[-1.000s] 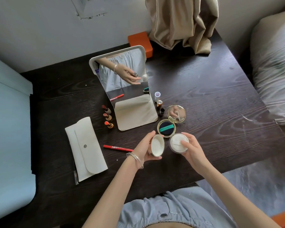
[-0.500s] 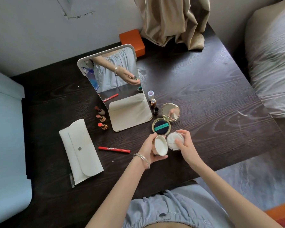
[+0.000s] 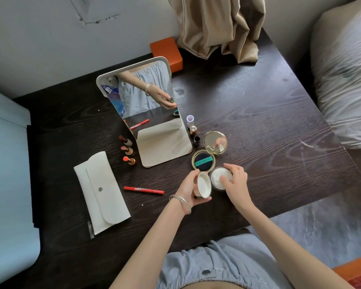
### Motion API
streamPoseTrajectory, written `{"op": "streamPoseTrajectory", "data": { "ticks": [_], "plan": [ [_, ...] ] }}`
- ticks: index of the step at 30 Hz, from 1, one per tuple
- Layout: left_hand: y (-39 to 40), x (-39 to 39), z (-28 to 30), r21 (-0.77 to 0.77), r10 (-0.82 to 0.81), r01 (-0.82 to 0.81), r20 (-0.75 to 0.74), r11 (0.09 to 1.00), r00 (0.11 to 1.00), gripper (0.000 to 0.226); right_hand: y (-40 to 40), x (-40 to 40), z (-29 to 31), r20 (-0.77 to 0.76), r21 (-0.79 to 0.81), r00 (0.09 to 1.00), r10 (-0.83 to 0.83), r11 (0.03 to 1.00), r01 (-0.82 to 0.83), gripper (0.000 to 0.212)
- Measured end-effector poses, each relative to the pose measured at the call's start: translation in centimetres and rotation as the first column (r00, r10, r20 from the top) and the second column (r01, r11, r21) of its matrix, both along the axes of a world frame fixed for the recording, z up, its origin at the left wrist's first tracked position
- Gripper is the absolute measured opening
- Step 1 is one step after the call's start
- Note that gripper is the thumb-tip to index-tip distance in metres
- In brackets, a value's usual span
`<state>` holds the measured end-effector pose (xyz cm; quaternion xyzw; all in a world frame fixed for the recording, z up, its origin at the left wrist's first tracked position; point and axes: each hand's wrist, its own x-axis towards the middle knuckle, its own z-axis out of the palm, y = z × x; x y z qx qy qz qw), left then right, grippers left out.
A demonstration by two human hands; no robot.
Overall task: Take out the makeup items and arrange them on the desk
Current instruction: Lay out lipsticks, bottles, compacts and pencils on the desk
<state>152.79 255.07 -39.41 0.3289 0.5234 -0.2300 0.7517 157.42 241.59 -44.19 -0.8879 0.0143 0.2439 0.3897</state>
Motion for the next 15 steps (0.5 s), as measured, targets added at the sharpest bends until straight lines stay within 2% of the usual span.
{"op": "streamPoseTrajectory", "data": {
  "ticks": [2, 4, 5, 7, 9, 15],
  "plan": [
    [0.2, 0.1, 0.4, 0.007, -0.009, 0.009, 0.049, 1.0, 0.999, 0.028, -0.2, -0.1, 0.6, 0.057, 0.02, 0.997, -0.051, 0.999, 0.05, 0.033],
    [0.4, 0.3, 0.9, -0.06, 0.034, -0.027, 0.117, 0.998, 0.993, 0.027, -0.6, 0.1, 1.8, 0.118, 0.097, 0.991, -0.057, 0.994, 0.045, 0.025],
    [0.5, 0.5, 1.3, -0.119, 0.063, -0.045, 0.145, 0.992, 0.987, 0.029, -0.7, 0.2, 2.5, 0.118, 0.148, 0.993, -0.028, 0.989, 0.01, 0.021],
    [0.5, 1.2, 1.8, -0.188, 0.071, -0.035, 0.189, 0.981, 0.979, 0.034, -0.9, 0.6, 3.7, 0.017, 0.281, 0.999, 0.032, 0.959, -0.035, 0.016],
    [0.2, 2.0, 2.1, -0.147, -0.003, 0.035, 0.208, 0.989, 0.978, 0.042, -0.9, 1.0, 4.2, -0.081, 0.374, 0.996, 0.037, 0.928, -0.005, 0.013],
    [-0.3, 3.6, 2.9, 0.038, -0.167, 0.163, 0.196, 0.986, 0.966, 0.053, -2.3, 4.1, 3.4, -0.021, 0.3, 0.968, -0.249, 0.922, 0.244, 0.012]
  ]
}}
